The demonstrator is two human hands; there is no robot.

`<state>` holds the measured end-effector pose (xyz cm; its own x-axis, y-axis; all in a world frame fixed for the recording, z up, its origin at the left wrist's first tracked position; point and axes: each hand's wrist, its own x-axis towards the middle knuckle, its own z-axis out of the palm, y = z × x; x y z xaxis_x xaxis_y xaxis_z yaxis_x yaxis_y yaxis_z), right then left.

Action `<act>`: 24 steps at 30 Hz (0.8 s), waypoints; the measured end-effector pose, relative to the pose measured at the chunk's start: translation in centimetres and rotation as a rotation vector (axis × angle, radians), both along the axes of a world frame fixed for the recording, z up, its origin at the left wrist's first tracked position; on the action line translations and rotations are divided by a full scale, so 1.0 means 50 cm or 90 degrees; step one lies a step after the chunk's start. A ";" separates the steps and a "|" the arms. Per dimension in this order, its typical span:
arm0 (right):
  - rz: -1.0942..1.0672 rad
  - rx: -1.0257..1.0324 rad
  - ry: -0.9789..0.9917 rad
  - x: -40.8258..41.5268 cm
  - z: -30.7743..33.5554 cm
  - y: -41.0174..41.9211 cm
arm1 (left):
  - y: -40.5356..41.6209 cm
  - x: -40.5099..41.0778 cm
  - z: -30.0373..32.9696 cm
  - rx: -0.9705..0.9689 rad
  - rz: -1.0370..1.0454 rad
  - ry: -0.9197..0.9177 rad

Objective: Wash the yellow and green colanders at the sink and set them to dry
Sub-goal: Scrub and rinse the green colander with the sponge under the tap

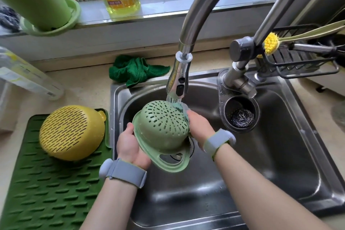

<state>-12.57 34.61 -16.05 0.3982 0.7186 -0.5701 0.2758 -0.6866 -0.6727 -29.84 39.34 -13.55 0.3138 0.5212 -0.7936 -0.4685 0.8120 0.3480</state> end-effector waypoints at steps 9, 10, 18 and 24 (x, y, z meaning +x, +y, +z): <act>0.175 0.177 -0.220 -0.137 0.023 -0.045 | 0.028 0.056 -0.058 0.008 0.006 0.171; 0.188 0.183 -0.241 -0.135 0.025 -0.024 | 0.022 0.057 -0.060 0.030 -0.028 0.200; 0.026 0.061 0.119 0.008 0.013 0.067 | 0.013 0.015 -0.029 0.052 -0.131 0.099; -0.189 0.116 0.200 -0.073 -0.046 -0.036 | 0.011 0.037 -0.024 0.001 0.112 0.141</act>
<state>-16.22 32.83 -18.33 0.4310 0.6992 -0.5704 -0.1510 -0.5674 -0.8095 -27.97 39.89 -14.75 0.0371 0.5536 -0.8320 -0.5149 0.7241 0.4588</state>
